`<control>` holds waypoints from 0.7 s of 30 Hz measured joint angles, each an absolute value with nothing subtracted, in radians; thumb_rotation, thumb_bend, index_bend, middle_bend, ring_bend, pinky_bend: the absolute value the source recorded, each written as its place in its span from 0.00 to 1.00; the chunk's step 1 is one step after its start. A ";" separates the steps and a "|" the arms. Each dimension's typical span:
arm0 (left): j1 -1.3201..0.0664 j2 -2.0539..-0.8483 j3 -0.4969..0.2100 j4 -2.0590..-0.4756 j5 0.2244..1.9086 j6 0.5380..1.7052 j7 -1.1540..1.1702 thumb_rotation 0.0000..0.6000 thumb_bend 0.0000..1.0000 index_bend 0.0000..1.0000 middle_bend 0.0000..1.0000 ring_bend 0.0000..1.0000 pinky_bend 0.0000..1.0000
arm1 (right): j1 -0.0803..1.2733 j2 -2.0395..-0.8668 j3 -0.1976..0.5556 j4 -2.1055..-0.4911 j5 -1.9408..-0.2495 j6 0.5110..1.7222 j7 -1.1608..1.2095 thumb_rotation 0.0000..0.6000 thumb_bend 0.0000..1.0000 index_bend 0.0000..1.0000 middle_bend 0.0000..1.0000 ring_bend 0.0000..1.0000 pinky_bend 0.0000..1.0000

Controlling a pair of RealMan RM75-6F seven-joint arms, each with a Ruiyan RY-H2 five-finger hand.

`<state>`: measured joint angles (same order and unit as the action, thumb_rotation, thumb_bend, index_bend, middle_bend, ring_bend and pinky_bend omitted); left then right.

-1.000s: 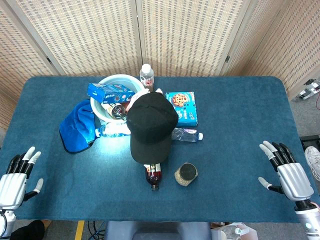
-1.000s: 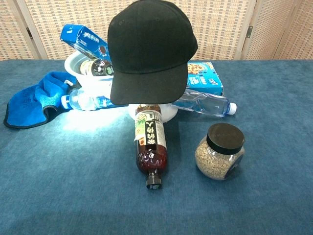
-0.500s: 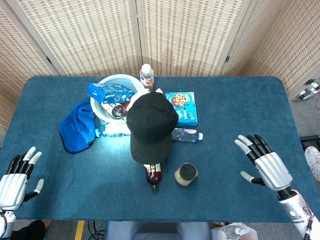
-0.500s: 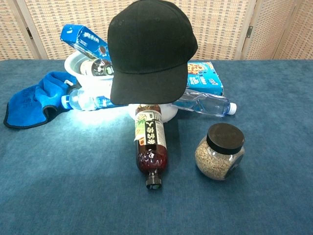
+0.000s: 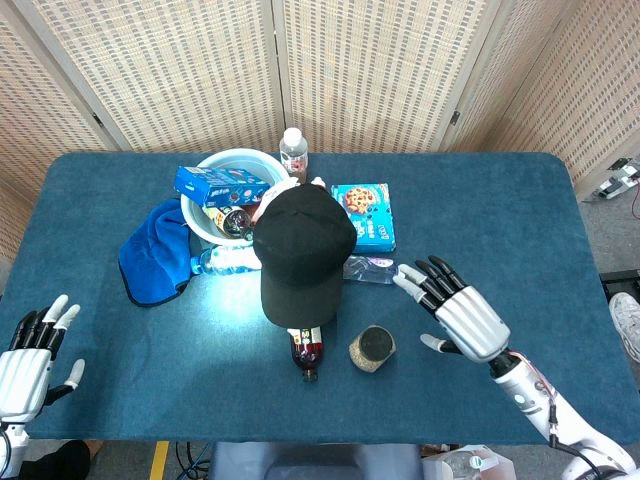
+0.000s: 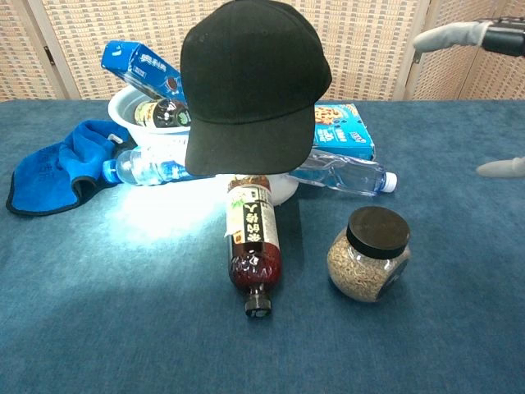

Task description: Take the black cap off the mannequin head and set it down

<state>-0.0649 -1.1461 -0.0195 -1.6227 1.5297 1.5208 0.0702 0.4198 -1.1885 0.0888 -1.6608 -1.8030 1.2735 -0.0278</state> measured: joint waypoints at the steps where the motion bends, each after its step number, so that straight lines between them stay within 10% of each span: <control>1: -0.064 -1.146 -0.019 -1.624 1.529 1.521 0.071 1.00 0.38 0.04 0.00 0.00 0.00 | 0.431 -1.204 0.093 -1.656 -1.805 1.269 -0.039 1.00 0.00 0.12 0.07 0.00 0.00; 16: -0.066 -1.149 -0.020 -1.621 1.521 1.509 0.076 1.00 0.38 0.04 0.00 0.00 0.00 | 0.540 -1.356 0.088 -1.582 -1.878 1.258 -0.056 1.00 0.00 0.27 0.12 0.00 0.00; 21: -0.067 -1.152 -0.021 -1.615 1.518 1.506 0.073 1.00 0.38 0.04 0.00 0.00 0.00 | 0.559 -1.386 0.085 -1.568 -1.881 1.258 -0.065 1.00 0.00 0.27 0.22 0.14 0.11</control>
<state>-0.0666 -1.1516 -0.0208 -1.6154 1.5184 1.5064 0.0726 0.5587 -1.3859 0.0854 -1.5681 -1.8808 1.2580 -0.0645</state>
